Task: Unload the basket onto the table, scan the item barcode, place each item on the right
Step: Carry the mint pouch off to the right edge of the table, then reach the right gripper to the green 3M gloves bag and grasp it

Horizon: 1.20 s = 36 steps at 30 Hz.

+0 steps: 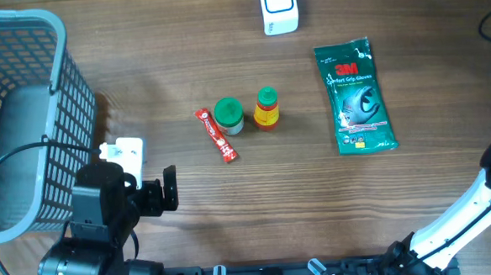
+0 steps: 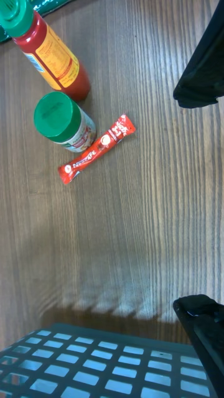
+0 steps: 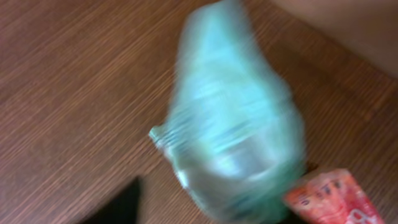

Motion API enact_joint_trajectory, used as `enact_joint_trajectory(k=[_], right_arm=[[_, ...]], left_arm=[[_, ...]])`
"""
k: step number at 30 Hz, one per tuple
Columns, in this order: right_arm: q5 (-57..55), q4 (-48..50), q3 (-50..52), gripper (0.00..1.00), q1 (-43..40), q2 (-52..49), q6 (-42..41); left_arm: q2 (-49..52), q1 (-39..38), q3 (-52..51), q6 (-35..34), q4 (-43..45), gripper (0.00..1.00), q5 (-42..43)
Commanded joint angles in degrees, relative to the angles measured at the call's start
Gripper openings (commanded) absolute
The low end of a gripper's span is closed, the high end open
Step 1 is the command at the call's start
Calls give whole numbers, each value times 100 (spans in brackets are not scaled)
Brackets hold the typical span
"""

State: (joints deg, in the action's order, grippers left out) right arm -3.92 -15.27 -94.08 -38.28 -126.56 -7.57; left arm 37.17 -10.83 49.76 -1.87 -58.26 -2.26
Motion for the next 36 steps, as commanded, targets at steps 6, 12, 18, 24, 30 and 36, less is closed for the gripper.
enact_joint_trajectory(k=[6, 12, 18, 24, 30, 36], right_arm=[[151, -186, 2, 100, 46, 595, -170], [177, -597, 2, 100, 61, 1663, -745], [1867, -1110, 2, 100, 61, 2529, -1504], [4323, -1591, 4, 100, 81, 2699, -2120], [5283, -2800, 4, 100, 785, 2667, -1016], [3462, -3676, 4, 100, 2225, 2664, -243]], left_arm=[[-31, -31, -33, -52, 15, 100, 26], [-31, -31, -33, -55, 15, 100, 26], [-31, -31, -33, -55, 15, 100, 26], [-31, -31, -33, -55, 15, 100, 26], [-31, -31, -33, -55, 15, 100, 26], [-31, -31, -33, -55, 15, 100, 26]])
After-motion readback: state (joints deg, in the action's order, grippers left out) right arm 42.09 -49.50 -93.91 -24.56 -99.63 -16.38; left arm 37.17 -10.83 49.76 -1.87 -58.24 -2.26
